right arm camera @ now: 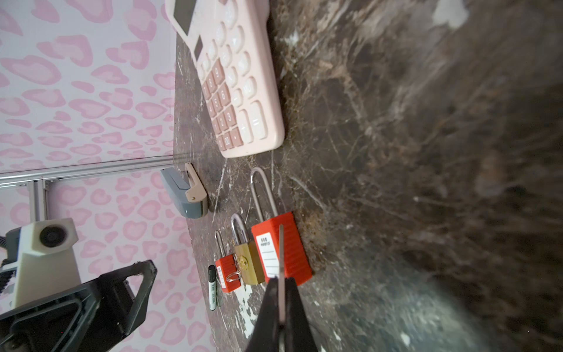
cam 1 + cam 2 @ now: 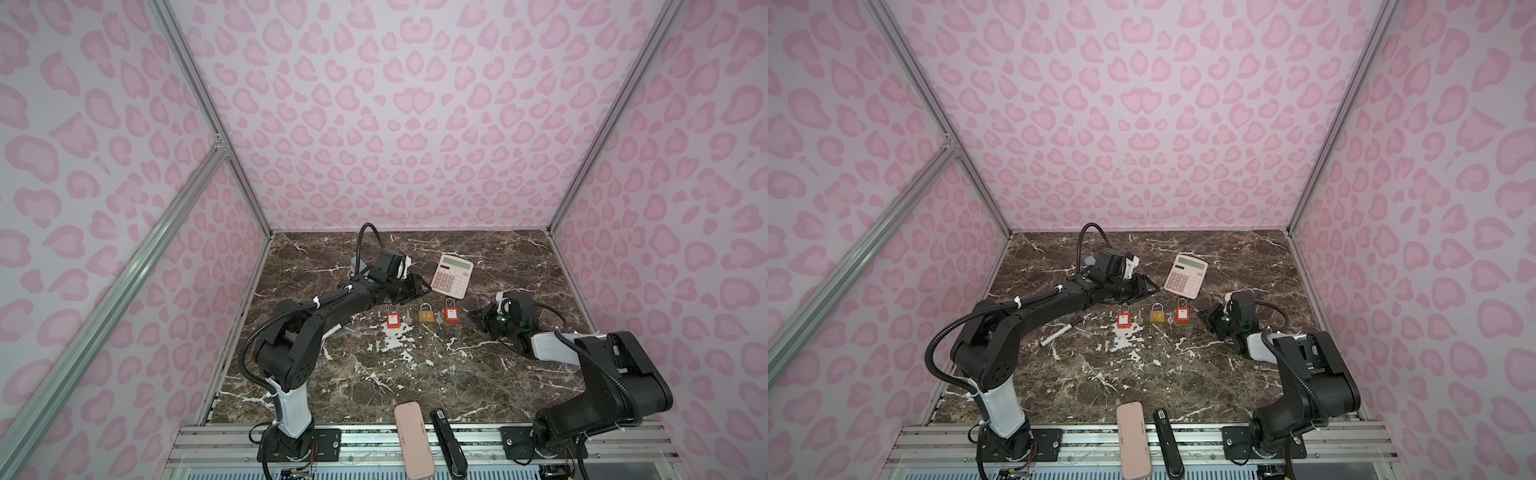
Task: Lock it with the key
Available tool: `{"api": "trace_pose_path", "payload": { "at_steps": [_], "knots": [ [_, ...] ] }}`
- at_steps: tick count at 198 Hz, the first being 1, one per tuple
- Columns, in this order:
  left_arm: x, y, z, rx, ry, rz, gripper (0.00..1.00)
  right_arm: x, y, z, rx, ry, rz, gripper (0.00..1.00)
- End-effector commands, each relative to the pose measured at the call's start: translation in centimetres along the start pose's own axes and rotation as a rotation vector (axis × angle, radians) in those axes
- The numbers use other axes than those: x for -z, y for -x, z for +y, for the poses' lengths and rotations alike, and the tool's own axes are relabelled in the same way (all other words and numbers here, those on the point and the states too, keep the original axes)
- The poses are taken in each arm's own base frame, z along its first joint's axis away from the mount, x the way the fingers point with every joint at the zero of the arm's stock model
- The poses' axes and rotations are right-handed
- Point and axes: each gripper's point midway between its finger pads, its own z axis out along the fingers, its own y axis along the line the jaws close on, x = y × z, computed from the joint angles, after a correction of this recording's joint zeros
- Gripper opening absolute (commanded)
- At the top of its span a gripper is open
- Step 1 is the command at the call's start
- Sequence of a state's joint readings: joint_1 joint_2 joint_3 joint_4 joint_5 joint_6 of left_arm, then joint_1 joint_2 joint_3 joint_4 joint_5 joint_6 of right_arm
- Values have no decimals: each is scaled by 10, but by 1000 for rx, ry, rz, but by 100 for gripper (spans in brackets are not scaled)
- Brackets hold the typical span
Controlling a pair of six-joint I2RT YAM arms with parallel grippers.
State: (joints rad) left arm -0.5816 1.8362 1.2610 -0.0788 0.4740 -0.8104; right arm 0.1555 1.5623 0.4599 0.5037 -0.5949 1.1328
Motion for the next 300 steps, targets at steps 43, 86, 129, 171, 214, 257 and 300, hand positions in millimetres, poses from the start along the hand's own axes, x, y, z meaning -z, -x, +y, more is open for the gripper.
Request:
{"api": "trace_pose_path", "payload": {
  "at_steps": [43, 86, 129, 171, 214, 257, 300],
  "knots": [
    [6, 8, -12, -22, -33, -32, 52, -12, 5, 2, 3, 24, -30, 0],
    [7, 5, -9, -18, -27, -31, 52, -15, 8, -4, -12, 21, -51, 0],
    [9, 5, -9, -19, -25, -39, 52, -18, 9, -7, -24, 16, -61, 8],
    [11, 5, -10, -21, -25, -44, 52, -15, -1, -12, -20, -10, -42, 43],
    [11, 4, -9, -17, -24, -41, 52, -8, -10, -18, 54, -118, -29, 59],
    [12, 3, -9, -19, -25, -43, 52, -3, -19, -19, 200, -249, 40, 65],
    [12, 2, -8, -15, -24, -42, 52, 5, -11, -14, 341, -337, 35, 67]
  ]
}}
